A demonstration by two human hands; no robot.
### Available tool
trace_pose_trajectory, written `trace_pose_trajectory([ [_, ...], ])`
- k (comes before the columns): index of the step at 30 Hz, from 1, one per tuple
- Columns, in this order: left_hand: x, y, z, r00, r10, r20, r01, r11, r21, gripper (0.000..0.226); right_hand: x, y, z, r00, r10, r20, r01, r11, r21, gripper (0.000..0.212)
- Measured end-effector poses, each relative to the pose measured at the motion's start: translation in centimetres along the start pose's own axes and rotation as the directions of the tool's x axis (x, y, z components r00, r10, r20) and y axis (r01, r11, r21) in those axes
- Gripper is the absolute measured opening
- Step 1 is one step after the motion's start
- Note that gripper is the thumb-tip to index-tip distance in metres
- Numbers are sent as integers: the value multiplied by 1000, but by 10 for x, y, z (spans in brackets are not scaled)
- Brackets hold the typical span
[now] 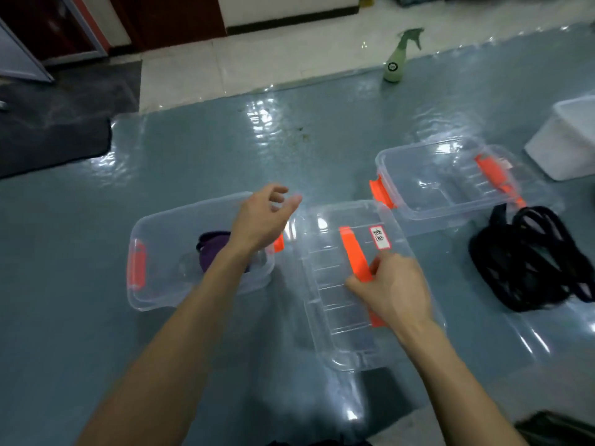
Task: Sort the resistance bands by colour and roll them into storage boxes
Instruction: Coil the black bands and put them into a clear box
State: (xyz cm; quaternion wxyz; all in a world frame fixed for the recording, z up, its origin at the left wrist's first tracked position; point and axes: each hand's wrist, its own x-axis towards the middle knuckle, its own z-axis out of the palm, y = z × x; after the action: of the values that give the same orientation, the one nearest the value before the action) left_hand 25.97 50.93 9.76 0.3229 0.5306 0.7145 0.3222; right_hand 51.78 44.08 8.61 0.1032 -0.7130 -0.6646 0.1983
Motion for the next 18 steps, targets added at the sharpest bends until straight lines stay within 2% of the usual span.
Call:
trace_pose_trajectory([
  [2, 0, 14, -5, 980, -73, 183, 125, 948, -292, 54, 2, -20, -24, 992, -128, -12, 128, 991, -25, 32],
  [3, -3, 14, -14, 976, -64, 206, 146, 898, -416, 53, 5, -32, -32, 979, -205, -23, 204, 978, -30, 29],
  [4, -8, 10, -26, 986, -54, 159, 127, 858, -498, 50, 9, -45, -37, 956, -286, -64, 285, 958, -23, 28],
  [6, -21, -9, -57, 995, -97, -36, 54, 782, -621, 44, 17, -65, -38, 889, -378, -257, 400, 916, 36, 36],
  [8, -38, -37, -88, 946, -216, -242, -28, 690, -723, 42, 25, -80, -29, 850, -272, -451, 367, 920, 138, 58],
  [9, -49, -52, -101, 906, -278, -318, -67, 649, -758, 42, 26, -87, -21, 887, -178, -427, 302, 921, 244, 66],
  [11, -71, -80, -116, 829, -377, -414, -113, 612, -782, 43, 25, -111, 4, 982, -88, -166, 158, 865, 476, 63],
  [12, -80, -94, -116, 795, -409, -447, -114, 623, -774, 41, 24, -123, 20, 993, -111, -51, 121, 841, 527, 53],
  [13, -88, -107, -115, 759, -434, -486, -100, 660, -745, 37, 24, -135, 36, 989, -146, -4, 126, 836, 534, 42],
  [16, -103, -143, -110, 639, -426, -641, 59, 858, -511, 31, 29, -166, 67, 982, -190, -8, 169, 853, 493, 35],
  [18, -107, -161, -109, 637, -383, -669, 137, 910, -391, 29, 35, -177, 83, 979, -202, 5, 178, 876, 449, 33],
])
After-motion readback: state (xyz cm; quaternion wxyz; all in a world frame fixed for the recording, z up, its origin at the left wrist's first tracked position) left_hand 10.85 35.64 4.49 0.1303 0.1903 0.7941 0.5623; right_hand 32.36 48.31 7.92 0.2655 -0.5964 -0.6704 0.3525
